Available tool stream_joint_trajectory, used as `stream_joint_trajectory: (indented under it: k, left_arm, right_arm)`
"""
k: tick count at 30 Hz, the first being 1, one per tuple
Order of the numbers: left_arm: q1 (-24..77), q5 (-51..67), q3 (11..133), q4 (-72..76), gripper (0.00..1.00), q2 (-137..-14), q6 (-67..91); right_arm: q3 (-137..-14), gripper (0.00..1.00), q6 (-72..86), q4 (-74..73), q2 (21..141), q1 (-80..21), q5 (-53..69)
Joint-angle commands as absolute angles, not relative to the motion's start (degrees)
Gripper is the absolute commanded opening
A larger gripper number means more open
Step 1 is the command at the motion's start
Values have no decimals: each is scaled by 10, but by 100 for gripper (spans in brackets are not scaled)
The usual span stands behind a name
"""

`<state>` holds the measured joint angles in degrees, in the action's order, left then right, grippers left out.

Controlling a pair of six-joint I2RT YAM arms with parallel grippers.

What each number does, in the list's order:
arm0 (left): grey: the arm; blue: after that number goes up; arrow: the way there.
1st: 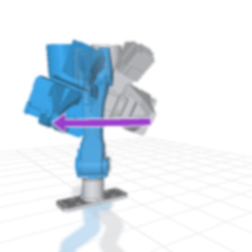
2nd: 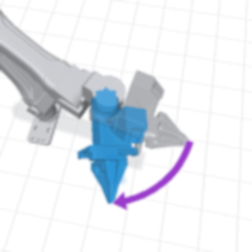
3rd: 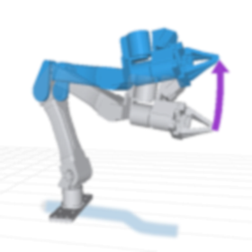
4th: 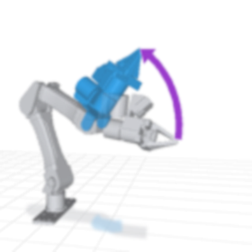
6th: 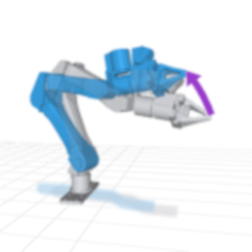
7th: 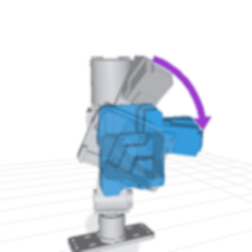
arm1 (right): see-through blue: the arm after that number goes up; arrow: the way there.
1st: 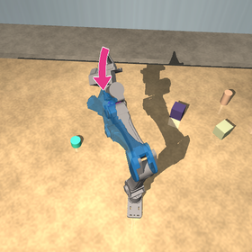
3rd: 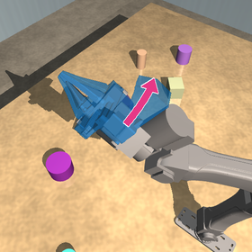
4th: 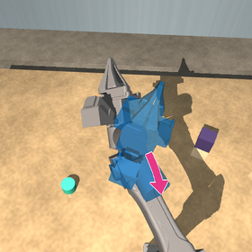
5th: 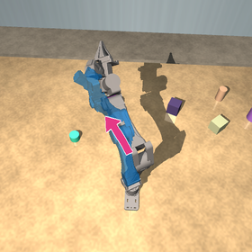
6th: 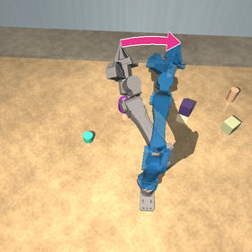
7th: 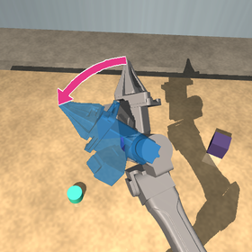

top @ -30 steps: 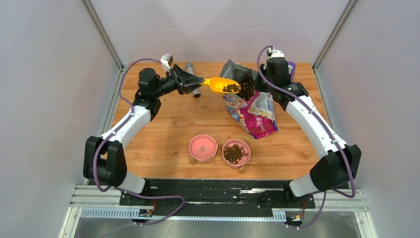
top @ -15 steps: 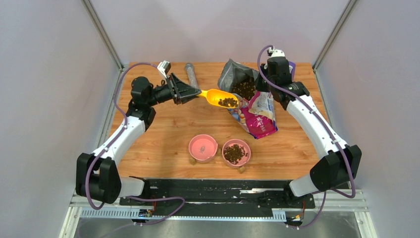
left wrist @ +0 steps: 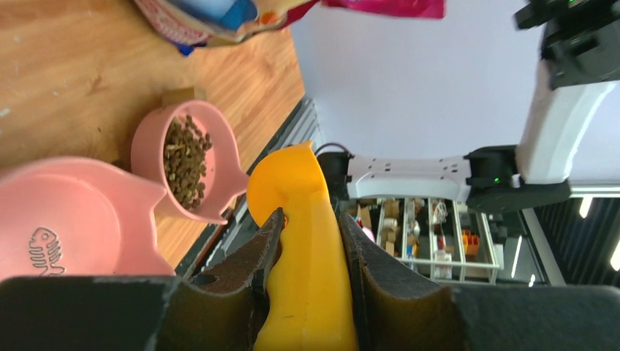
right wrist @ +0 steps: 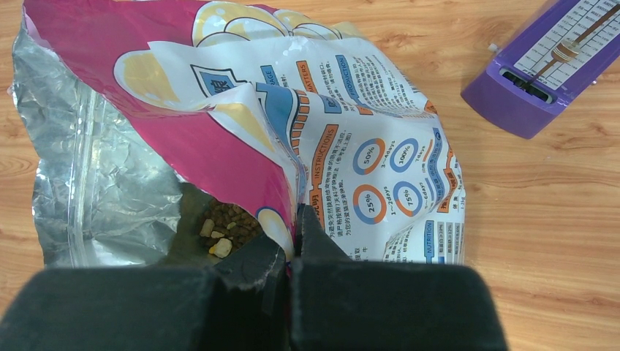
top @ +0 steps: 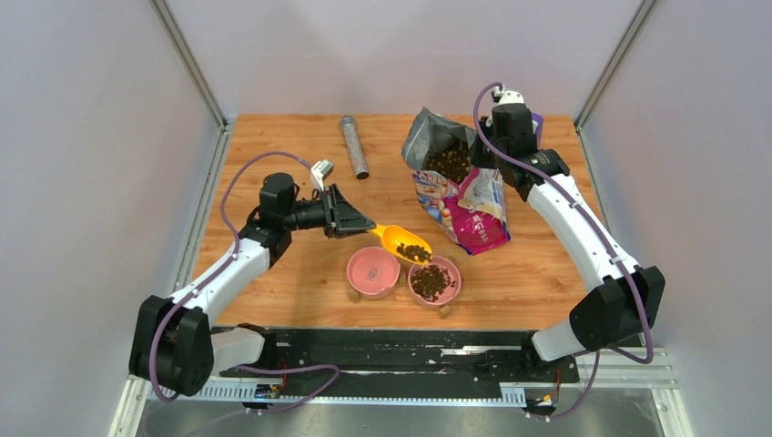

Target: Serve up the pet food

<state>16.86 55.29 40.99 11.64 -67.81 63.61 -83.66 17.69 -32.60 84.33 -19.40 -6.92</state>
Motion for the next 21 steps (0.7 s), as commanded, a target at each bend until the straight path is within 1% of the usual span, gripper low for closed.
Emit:
stream_joint_trajectory:
  k: [1, 6, 8, 13, 21]
  left_arm:
    - [205, 537, 405, 103, 0, -699, 568]
    - [229, 505, 418, 50, 0, -724, 513]
    - [243, 477, 434, 20, 0, -731, 476]
    - [274, 409, 467, -17, 0, -749, 451]
    - [343, 293, 529, -110, 0, -742, 369]
  right_arm:
    - [-846, 0, 174, -334, 838, -192, -67]
    - [-839, 0, 177, -334, 836, -192, -68]
    - [-834, 0, 178, -334, 835, -192, -70]
    - [-821, 0, 178, -334, 824, -192, -74]
    - [-805, 0, 180, -333, 812, -192, -78]
